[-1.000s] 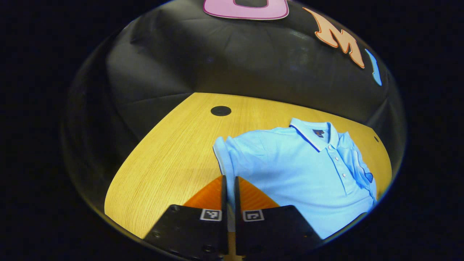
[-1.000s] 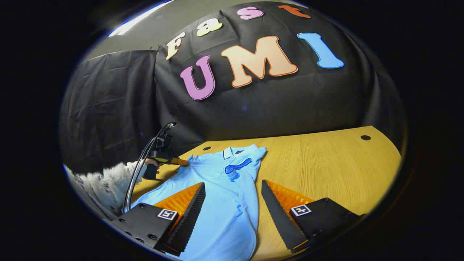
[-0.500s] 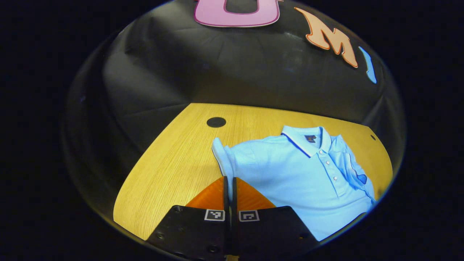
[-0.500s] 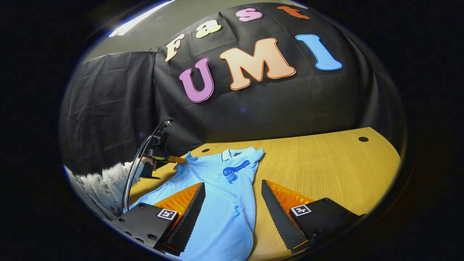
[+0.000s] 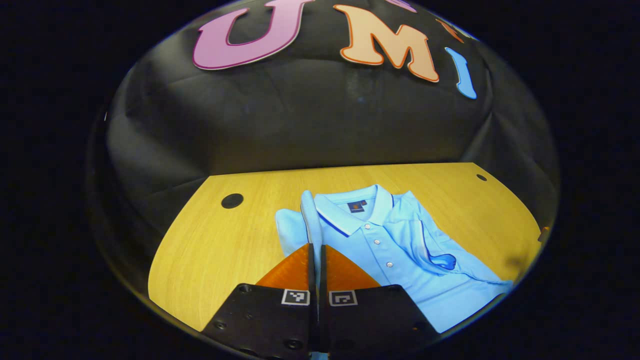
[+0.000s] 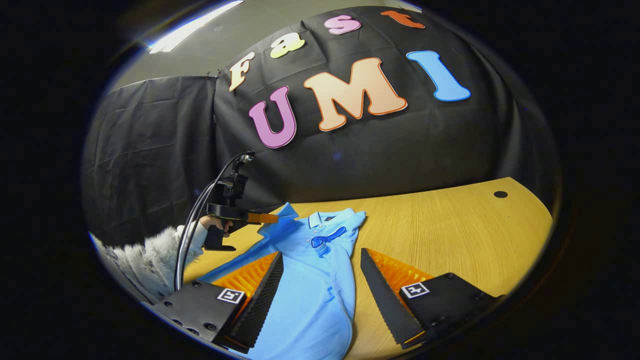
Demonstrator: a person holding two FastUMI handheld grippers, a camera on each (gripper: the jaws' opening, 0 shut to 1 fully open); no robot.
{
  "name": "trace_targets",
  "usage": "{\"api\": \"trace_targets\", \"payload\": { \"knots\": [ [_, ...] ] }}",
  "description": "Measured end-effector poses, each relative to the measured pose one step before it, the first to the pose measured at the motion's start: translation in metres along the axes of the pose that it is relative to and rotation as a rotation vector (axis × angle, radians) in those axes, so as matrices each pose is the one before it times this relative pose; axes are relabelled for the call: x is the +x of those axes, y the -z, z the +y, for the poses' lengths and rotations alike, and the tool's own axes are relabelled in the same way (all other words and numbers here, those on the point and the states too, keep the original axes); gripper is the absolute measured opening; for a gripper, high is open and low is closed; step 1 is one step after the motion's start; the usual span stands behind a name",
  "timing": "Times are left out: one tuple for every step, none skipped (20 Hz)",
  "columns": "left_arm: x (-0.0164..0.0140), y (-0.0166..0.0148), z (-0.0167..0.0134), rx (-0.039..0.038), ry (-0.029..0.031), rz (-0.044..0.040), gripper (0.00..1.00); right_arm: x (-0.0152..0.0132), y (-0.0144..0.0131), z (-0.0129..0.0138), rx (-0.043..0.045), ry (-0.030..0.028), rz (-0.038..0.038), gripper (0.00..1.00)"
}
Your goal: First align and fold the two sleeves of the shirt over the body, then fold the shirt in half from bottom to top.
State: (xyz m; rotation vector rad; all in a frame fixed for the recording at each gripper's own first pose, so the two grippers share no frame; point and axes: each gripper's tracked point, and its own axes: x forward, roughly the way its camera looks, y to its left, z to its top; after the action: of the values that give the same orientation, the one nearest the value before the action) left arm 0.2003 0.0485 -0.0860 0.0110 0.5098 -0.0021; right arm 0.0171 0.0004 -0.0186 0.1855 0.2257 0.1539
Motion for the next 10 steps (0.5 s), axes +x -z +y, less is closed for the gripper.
{"api": "trace_targets", "payload": {
  "knots": [
    [0.00299,0.00333,-0.01091,0.00872,0.01742,0.00759,0.00,-0.00064,0.00124,-0.00041,-0.00071,-0.00181,0.00158,0.97],
    [0.00308,0.00296,-0.00996,0.00626,0.01460,0.00672,0.00,0.00054,0.00052,0.00013,0.00193,-0.00134,0.00222,0.97],
    [0.00302,0.00272,-0.00646,0.00754,0.00772,0.00406,0.00,0.00015,0.00161,0.00076,0.00171,-0.00111,0.00197,0.97],
    [0.00093,0.00041,-0.00349,0.00937,-0.00435,-0.00013,0.00,0.00073,0.00067,0.00056,0.00029,-0.00053,0.00132,0.97],
    [0.00342,0.00192,-0.00323,0.00827,-0.00223,0.00159,0.01,-0.00096,-0.00041,0.00126,-0.00123,-0.00168,0.00045,0.97],
    [0.00094,0.00034,-0.00459,0.00257,0.00766,-0.00402,0.04,0.00127,-0.00001,0.00086,-0.00228,-0.00195,0.00150,0.97],
    [-0.00145,-0.00117,-0.00625,0.00262,0.01530,-0.00744,0.06,0.00073,0.00181,-0.00045,-0.00246,0.00029,0.00386,0.97],
    [-0.00050,-0.00027,-0.00362,0.00244,0.01101,-0.00556,0.07,-0.00031,0.00070,-0.00025,-0.00272,0.00181,0.00202,0.97],
    [-0.00369,0.00279,0.00106,0.00328,-0.00270,-0.00327,0.12,-0.00071,-0.00013,0.00017,-0.00174,0.00139,0.00008,0.97],
    [-0.00337,0.00252,0.00030,-0.00070,0.00174,-0.00015,0.36,0.00040,0.00035,0.00062,-0.00125,-0.00207,0.00125,0.97]
  ]
}}
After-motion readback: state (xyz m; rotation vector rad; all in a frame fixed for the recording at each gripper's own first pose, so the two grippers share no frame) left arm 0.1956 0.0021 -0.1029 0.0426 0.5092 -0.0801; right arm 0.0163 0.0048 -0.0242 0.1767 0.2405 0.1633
